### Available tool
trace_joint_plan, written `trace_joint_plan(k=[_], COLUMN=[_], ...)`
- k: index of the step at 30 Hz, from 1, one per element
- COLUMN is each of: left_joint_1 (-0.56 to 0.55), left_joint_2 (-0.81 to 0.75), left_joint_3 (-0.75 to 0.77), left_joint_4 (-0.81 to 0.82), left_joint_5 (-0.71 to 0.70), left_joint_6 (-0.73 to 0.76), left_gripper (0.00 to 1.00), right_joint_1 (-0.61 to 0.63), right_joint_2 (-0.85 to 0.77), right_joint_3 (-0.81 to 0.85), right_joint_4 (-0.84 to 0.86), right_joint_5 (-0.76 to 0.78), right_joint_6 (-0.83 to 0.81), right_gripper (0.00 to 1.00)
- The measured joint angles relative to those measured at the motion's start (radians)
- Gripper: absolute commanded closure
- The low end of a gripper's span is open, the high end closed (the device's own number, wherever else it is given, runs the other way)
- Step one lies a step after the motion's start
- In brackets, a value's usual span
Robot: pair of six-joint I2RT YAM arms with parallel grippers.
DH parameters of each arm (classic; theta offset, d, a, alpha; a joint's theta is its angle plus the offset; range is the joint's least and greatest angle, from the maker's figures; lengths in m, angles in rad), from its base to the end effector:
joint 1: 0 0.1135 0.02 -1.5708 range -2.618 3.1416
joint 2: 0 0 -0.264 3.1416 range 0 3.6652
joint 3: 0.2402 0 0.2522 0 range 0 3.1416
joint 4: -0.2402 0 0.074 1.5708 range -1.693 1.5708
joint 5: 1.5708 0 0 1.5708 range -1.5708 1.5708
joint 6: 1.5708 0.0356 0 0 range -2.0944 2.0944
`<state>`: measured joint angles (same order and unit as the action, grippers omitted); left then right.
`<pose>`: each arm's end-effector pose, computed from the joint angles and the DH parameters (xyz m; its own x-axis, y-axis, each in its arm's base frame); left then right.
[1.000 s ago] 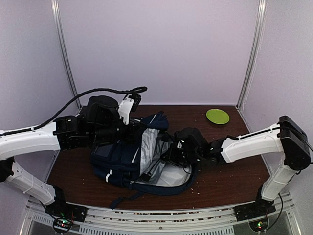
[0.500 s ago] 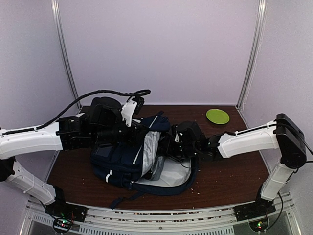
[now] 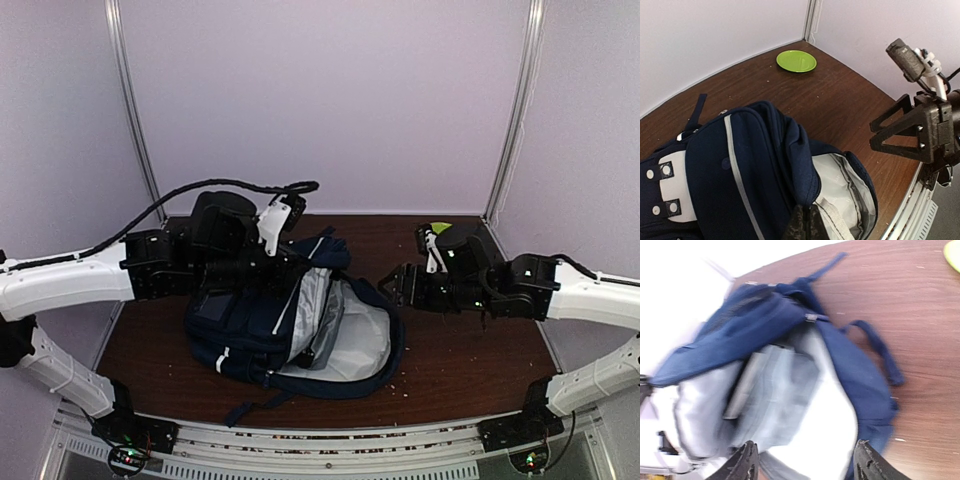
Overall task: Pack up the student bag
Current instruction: Place the stationery in the student bag, then adjust the student bag at the center of the board.
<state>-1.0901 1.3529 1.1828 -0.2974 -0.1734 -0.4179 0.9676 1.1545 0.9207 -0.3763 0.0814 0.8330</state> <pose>0.1497 -0.2737 0.3398 -0.5160 0.1249 -0.8474 0.6486 0.7032 -0.2912 0.1471 0.2085 0.2938 -0.7980 0.1416 -0.5858 -0.2862 0.7664 0.5751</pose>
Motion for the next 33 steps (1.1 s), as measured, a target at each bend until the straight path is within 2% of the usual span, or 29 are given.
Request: trace_joint_plan(k=[3,9,16,21,24,25,27,29,33], left_joint_1=[-0.026,-0.11,-0.127,-0.127,-0.129,-0.132,-0.14,-0.151,-0.172], left_joint_2=[0.066,0.264,0.311,0.332,0.393,0.425,0.477,0.509,0.499], left_joint_3=[0.06,0.235,0.259,0.266,0.288,0.3,0.317,0.321,0.32], left_joint_4=[-0.016,-0.058,-0.081,-0.07,-0.06,-0.058,-0.056,-0.056,-0.066], left_joint_5=[0.024,0.048,0.062,0.098,0.124,0.135,0.154,0.168,0.171], left_joint_6=[0.022,0.063,0.072,0.063,0.053,0.052,0.052,0.055,0.064], left_gripper=[1.0,1.0,1.0,1.0,1.0,0.94,0.59,0.37,0.15], right_joint_1=[-0.003,-0.003,0.023,0.031,0.031,0.031,0.029,0.027,0.024], right_joint_2=[-0.019,-0.032,0.006,-0.001,-0.08,-0.129,-0.206,-0.267,-0.335], right_joint_3=[-0.051,-0.178,-0.18,-0.188,-0.235,-0.261,-0.299,-0.33,-0.368], right_joint_4=[-0.058,-0.085,-0.049,-0.054,-0.071,-0.082,-0.088,-0.092,-0.079], right_joint_5=[0.055,0.053,0.048,0.108,0.179,0.204,0.238,0.259,0.277], right_joint_6=[-0.015,-0.014,0.006,0.051,0.084,0.097,0.11,0.117,0.124], right_gripper=[0.38,0.42,0.46,0.41,0.37,0.35,0.32,0.31,0.31])
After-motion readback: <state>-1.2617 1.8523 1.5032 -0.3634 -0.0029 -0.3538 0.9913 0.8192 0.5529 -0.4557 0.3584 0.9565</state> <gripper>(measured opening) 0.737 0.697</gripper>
